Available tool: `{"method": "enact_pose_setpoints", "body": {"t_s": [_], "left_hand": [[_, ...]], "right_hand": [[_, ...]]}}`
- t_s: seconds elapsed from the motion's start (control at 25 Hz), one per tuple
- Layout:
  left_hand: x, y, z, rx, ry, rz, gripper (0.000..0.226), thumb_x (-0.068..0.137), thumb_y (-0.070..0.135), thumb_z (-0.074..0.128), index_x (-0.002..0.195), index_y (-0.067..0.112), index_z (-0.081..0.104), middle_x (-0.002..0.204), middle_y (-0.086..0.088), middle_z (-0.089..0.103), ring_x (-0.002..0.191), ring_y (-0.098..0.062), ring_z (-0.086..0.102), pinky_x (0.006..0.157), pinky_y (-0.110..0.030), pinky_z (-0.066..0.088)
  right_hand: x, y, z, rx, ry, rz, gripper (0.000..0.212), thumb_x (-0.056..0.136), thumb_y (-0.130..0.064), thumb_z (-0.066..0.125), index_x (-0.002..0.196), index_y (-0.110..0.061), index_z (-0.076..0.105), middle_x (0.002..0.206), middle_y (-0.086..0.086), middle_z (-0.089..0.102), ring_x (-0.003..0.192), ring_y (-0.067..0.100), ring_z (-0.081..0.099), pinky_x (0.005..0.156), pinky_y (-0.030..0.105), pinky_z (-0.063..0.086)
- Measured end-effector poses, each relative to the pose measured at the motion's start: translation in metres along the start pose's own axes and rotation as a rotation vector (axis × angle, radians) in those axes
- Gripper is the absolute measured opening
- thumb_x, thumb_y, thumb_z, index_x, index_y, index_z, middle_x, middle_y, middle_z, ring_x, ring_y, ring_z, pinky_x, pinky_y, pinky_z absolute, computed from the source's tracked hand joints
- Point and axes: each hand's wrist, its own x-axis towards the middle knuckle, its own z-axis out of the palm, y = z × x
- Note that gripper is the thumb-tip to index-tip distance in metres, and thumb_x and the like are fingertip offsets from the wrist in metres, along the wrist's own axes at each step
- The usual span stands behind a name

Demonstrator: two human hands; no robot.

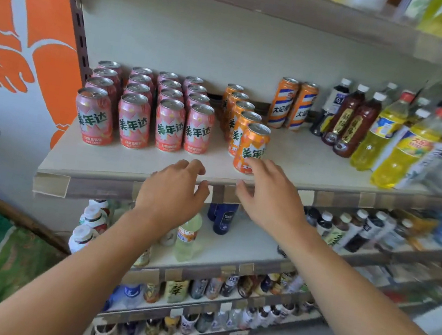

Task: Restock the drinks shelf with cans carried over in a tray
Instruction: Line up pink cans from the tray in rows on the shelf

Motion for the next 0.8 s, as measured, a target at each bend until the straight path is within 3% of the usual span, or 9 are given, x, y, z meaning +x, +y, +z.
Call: {"method": "enact_pose_setpoints", "body": {"t_s": [0.16, 0.44, 0.8], "left_hand": [[-0.004, 0.048, 0.017, -0.041, -0.049, 0.128, 0.030, 0.096, 0.034, 0.044, 0.123, 0.022, 0.052, 0.118, -0.001, 0.059, 0.101, -0.027, 0.059, 0.074, -0.039, 0.051], [-0.013, 0.159, 0.073, -0.091, -0.162, 0.372, 0.030, 0.098, 0.037, 0.042, 0.122, 0.021, 0.050, 0.121, -0.004, 0.058, 0.101, -0.033, 0.060, 0.067, -0.036, 0.045], [-0.056, 0.336, 0.180, -0.251, -0.370, 0.562, 0.030, 0.097, 0.039, 0.041, 0.120, 0.022, 0.051, 0.117, 0.000, 0.059, 0.102, -0.026, 0.059, 0.074, -0.040, 0.052]], "right_hand": [[-0.043, 0.036, -0.024, -0.128, -0.006, 0.082, 0.048, 0.098, -0.040, 0.046, 0.140, -0.017, 0.045, 0.134, 0.002, 0.053, 0.119, 0.022, 0.051, 0.084, 0.036, 0.048], [-0.136, 0.126, -0.053, -0.199, -0.039, 0.328, 0.047, 0.099, -0.039, 0.044, 0.140, -0.017, 0.045, 0.132, 0.004, 0.052, 0.122, 0.022, 0.050, 0.087, 0.037, 0.050], [-0.280, 0.262, -0.104, -0.233, -0.095, 0.666, 0.041, 0.099, -0.039, 0.044, 0.136, -0.021, 0.048, 0.127, 0.002, 0.056, 0.115, 0.023, 0.054, 0.080, 0.035, 0.047]]}}
